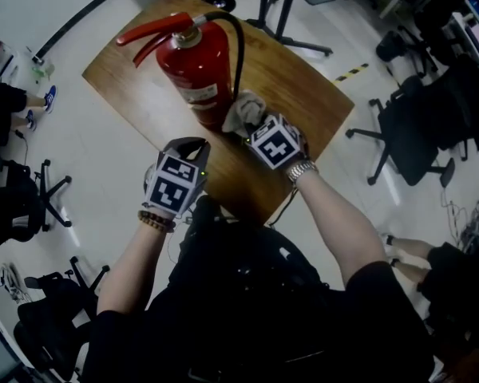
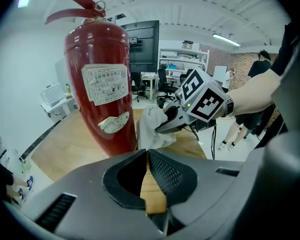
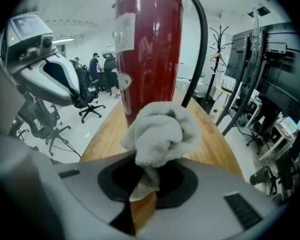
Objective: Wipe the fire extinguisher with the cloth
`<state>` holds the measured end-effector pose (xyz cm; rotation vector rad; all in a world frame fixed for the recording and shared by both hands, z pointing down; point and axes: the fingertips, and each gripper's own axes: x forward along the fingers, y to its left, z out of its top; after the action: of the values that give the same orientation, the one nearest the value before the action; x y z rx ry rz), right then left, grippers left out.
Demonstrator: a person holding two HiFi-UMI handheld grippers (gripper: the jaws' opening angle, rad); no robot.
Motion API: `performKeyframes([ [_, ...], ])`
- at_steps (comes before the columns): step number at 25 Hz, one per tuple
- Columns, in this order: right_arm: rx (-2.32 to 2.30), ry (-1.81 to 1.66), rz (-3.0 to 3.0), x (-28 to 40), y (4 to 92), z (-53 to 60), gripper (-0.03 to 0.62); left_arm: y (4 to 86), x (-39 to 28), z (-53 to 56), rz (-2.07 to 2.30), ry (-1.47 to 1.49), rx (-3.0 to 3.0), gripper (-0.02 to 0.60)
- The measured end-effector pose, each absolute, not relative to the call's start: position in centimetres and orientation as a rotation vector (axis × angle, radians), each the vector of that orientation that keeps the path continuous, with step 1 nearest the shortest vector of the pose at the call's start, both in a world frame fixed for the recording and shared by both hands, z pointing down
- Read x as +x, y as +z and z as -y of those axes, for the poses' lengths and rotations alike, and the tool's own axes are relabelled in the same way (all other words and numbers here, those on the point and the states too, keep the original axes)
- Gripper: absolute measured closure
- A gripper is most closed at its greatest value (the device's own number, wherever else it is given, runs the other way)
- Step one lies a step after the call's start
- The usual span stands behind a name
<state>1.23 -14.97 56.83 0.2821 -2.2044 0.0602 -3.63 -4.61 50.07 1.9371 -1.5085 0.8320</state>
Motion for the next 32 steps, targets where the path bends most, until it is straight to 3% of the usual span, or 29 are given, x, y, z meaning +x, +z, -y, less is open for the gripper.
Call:
performKeyframes([
  [14, 0.335, -0.035, 2.391, 3.5, 46.9, 15.6, 0.520, 47.6, -2.2, 2.4, 1.626, 0.789, 1.887, 0.569],
  [32, 0.424, -0.399, 2.580, -0.7, 28.0, 18.7, 0.520, 46.4, -7.7, 4.8, 1.650, 0.692, 1.954, 0.569],
])
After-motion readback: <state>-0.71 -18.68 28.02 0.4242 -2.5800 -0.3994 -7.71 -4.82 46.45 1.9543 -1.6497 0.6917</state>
